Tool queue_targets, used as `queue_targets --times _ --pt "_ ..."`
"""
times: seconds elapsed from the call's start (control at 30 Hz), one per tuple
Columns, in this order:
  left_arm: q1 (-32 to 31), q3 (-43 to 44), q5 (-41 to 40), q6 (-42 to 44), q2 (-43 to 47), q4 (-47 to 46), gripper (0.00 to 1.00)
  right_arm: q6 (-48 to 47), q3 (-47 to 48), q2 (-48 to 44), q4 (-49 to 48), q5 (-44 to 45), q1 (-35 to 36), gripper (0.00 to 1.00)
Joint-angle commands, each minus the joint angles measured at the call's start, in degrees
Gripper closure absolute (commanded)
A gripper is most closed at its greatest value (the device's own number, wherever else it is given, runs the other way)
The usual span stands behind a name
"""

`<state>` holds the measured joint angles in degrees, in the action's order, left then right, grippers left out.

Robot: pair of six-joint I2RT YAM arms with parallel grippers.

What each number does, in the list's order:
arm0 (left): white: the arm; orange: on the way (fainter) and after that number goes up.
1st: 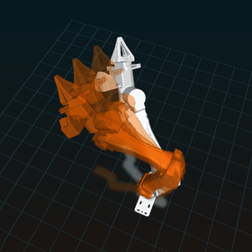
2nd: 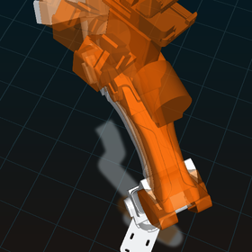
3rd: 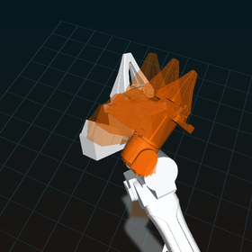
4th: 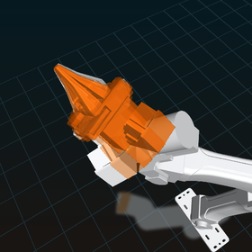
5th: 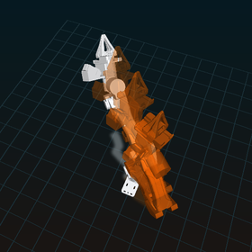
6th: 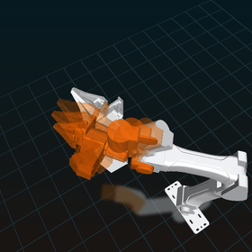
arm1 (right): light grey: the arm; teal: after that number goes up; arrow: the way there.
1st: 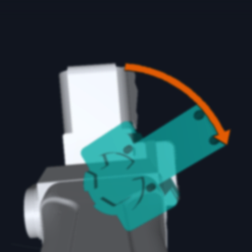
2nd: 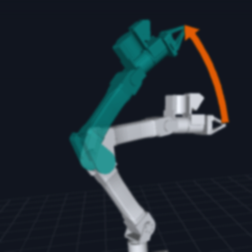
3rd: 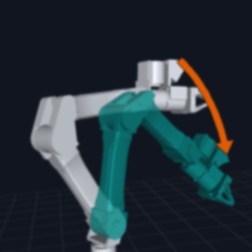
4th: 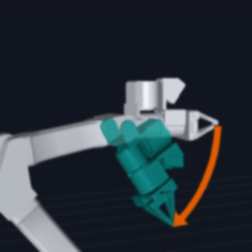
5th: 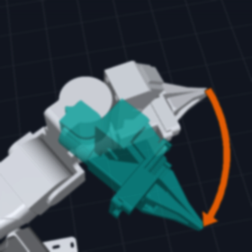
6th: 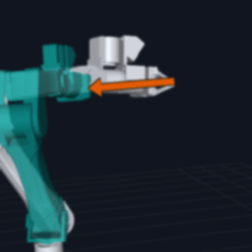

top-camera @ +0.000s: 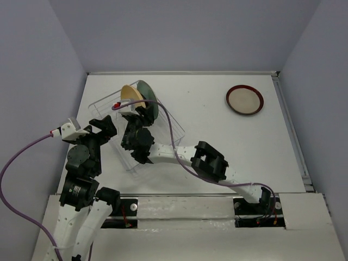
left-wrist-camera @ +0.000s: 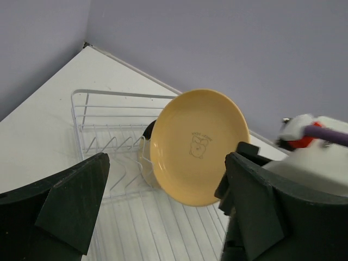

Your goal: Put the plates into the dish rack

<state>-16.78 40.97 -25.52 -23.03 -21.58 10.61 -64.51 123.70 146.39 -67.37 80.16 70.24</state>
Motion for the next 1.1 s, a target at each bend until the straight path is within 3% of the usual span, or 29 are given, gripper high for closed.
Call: queue_targets --times 0.0,0.17,0.2,0.23,0.3,0.33,0.4,0.53,0.63,0.67,0.7,0.8,0.9,1.07 --pt "0.43 1.83 -0.06 -0.35 -0.74 -2.00 0.01 7.09 -5.56 -12.06 -5.59 -2.11 1.31 0.47" --pt "1.22 1.66 1.87 -0.62 -1.88 -2.26 0.01 27.71 -16.46 -21.91 14.32 -8.24 2.54 0.42" --pt "1.48 1.66 2.40 -0.70 -2.23 -2.26 0.01 34.99 -17.78 -24.28 32.65 -11.14 2.54 0.41" --pt "1.66 1.66 3.62 -0.79 -3.10 -2.26 0.01 55.51 -20.05 -30.22 44.49 -21.78 2.54 0.40" --pt "1.92 1.66 5.12 -0.88 -4.08 -2.26 0.01 72.35 -25.23 -36.75 56.96 -34.75 -0.35 0.39" --pt "2.36 1.74 6.08 -1.05 -5.21 -2.35 0.01 79.47 -28.48 -39.66 58.13 -39.07 -1.67 0.39" --pt "2.71 1.74 8.63 -1.32 -6.36 -2.35 0.01 80.51 -34.37 -45.30 59.19 -43.84 -3.53 0.39" --pt "2.80 2.53 15.38 -0.97 -8.37 -2.18 0.01 75.95 -36.50 -49.78 66.75 -48.51 -4.06 0.34" --pt "2.80 4.11 20.04 -0.53 -12.23 0.10 0.01 75.67 -42.82 -55.75 72.37 -63.74 -5.46 0.34" --pt "2.80 4.20 21.81 -0.53 -13.12 0.55 0.01 75.67 -45.10 -57.60 72.82 -63.81 -6.24 0.34" --pt "2.80 4.20 23.65 -0.35 -14.79 0.90 0.01 75.67 -49.13 -60.75 73.52 -73.04 -8.17 0.34" --pt "2.80 2.98 28.94 -0.53 -16.29 1.34 0.01 75.32 -53.38 -63.67 74.31 -82.59 -11.07 0.36" --pt "2.80 2.27 25.89 -0.35 -16.04 3.62 0.01 73.66 -54.44 -61.41 75.02 -86.83 -12.14 0.44" --pt "2.80 2.01 21.91 -0.53 -14.45 5.38 0.01 75.23 -49.71 -53.42 75.90 -86.67 -15.64 0.48"
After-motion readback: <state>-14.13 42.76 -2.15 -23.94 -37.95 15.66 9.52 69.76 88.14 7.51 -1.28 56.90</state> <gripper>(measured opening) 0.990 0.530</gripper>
